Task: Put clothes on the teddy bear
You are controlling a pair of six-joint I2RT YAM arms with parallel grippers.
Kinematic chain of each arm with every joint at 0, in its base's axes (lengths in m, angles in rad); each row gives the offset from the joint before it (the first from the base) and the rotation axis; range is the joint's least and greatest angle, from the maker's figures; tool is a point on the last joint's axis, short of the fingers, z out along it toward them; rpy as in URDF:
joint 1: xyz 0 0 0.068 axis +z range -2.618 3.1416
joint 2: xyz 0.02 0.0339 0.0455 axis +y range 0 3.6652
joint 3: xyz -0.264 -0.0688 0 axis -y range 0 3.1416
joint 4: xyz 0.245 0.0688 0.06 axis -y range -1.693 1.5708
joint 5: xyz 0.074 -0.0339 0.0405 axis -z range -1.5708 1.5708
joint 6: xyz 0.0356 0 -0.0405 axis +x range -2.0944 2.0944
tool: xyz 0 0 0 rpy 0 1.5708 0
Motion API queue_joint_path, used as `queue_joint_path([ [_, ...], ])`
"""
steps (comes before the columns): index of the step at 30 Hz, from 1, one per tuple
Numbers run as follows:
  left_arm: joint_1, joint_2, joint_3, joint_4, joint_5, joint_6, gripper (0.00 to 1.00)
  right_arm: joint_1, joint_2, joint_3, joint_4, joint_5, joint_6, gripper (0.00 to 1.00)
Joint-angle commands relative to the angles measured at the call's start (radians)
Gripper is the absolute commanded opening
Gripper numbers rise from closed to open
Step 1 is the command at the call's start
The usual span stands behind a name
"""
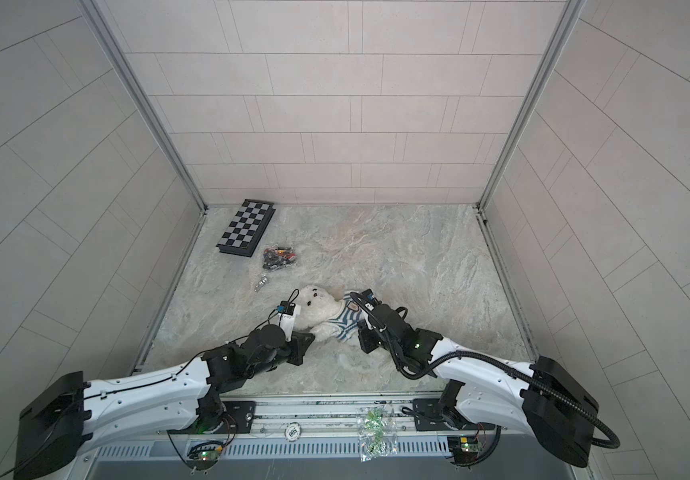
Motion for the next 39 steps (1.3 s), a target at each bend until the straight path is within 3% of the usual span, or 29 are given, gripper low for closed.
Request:
queue_joint_path([
  [1,0.016,-0.005,-0.020,-0.066,-0.036,0.032,0.00,-0.019,0.005,0.000,-0.061,0.050,-0.003,0.00],
  [5,0.016,0.030,-0.002,-0.044,-0.026,0.044,0.00,0.029,0.025,0.041,-0.041,0.016,0.006,0.05],
  [10,0.016,0.037,0.016,-0.065,-0.045,0.052,0.00,0.036,-0.007,0.104,-0.094,0.046,-0.036,0.37],
  [14,0.019,0.033,0.035,-0.111,-0.073,0.081,0.00,-0.016,-0.009,0.162,-0.163,0.035,-0.100,0.47],
  [19,0.061,0.036,0.051,-0.130,-0.066,0.107,0.00,-0.108,0.075,0.211,-0.172,-0.011,-0.138,0.47],
  [28,0.136,0.024,0.075,-0.163,-0.049,0.141,0.01,-0.108,0.181,0.190,-0.086,-0.088,-0.096,0.41],
  [35,0.159,-0.018,0.137,-0.271,-0.111,0.178,0.29,-0.054,0.171,0.150,-0.069,-0.085,-0.048,0.40],
  [39,0.158,-0.043,0.210,-0.373,-0.167,0.194,0.32,-0.020,0.175,0.128,-0.022,-0.090,-0.007,0.39],
])
